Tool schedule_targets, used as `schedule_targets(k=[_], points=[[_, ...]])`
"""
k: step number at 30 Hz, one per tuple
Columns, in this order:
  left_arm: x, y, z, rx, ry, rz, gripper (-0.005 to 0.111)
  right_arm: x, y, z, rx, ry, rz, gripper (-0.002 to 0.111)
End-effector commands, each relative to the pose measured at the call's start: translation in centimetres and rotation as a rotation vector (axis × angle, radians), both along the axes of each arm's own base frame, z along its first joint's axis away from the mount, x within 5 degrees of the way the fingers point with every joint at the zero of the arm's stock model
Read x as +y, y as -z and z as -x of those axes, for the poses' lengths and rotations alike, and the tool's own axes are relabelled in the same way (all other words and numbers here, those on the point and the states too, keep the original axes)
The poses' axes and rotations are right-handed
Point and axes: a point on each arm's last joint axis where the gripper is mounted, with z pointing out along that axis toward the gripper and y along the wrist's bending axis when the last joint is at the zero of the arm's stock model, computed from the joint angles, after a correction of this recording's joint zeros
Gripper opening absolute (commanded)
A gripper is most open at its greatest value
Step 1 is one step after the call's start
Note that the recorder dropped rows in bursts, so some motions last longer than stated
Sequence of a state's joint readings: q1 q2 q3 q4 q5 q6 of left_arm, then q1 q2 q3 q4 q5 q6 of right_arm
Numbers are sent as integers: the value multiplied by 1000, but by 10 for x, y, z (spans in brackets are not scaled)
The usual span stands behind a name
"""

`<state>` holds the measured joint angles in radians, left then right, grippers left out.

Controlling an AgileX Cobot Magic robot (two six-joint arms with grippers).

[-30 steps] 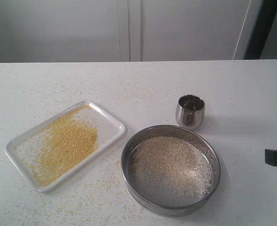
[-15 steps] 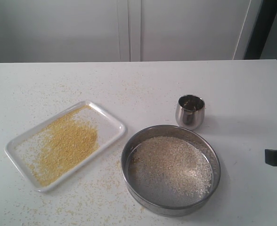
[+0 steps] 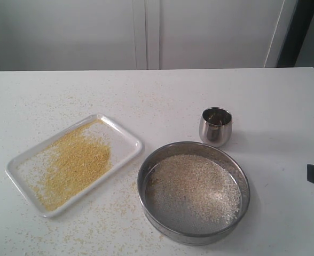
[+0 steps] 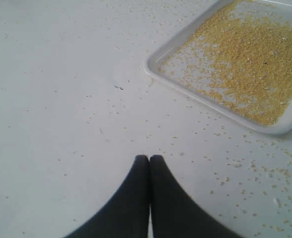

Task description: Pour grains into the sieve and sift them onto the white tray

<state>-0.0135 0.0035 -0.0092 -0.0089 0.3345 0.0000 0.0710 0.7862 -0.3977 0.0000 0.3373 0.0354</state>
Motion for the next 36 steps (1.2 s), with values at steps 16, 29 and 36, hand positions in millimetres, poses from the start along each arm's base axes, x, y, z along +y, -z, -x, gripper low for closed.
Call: schedule_targets(k=[16, 29, 36], points=[[0, 3, 0, 12, -1, 6, 0, -5, -47, 78, -416, -6, -35, 0], [0, 3, 0, 12, -1, 6, 0, -4, -53, 97, -517, -58, -54, 0], [0, 3, 0, 12, -1, 6, 0, -4, -53, 97, -519, -57, -46, 0]])
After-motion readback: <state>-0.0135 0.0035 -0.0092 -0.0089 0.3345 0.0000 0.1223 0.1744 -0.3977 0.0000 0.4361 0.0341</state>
